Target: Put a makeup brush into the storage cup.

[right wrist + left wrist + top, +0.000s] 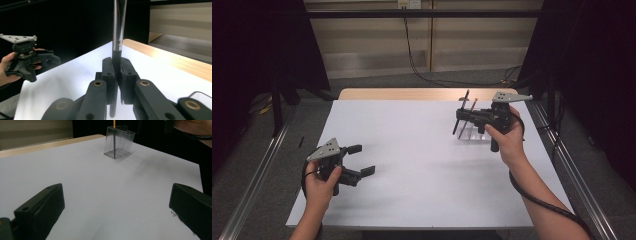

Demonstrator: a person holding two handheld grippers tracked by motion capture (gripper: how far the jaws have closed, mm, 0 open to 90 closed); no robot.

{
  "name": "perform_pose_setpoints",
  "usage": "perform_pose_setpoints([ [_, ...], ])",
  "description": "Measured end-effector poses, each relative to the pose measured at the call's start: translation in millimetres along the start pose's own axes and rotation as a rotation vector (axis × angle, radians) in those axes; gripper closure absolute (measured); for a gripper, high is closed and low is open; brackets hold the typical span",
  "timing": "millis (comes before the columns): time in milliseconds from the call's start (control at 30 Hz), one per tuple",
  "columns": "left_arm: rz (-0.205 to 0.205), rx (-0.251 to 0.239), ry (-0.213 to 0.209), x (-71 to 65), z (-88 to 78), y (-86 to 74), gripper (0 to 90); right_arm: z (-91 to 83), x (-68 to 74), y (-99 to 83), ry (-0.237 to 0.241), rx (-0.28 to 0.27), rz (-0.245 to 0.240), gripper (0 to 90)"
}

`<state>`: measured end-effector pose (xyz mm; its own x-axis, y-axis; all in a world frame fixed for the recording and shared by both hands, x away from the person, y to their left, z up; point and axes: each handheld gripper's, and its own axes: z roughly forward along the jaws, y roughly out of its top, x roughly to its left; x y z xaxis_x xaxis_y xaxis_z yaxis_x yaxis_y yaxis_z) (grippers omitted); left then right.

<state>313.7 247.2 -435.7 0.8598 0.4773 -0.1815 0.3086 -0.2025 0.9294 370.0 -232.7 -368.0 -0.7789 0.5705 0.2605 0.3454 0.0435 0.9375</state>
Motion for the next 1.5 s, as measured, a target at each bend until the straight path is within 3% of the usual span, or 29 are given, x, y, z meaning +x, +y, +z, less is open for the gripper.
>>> perform_pose_setpoints([
  [967,0.014,0.005,0.012,-5.2,-9.6,-7.5,0.0,-9.0,-26.5,17.1,-0.14,-0.03,-0.028,84.7],
  [1500,0.019,0.003,0.016,-6.3,-12.5,-11.9,0.0,-10.9,-35.3,23.1,-0.19,-0.037,-0.045,84.7],
])
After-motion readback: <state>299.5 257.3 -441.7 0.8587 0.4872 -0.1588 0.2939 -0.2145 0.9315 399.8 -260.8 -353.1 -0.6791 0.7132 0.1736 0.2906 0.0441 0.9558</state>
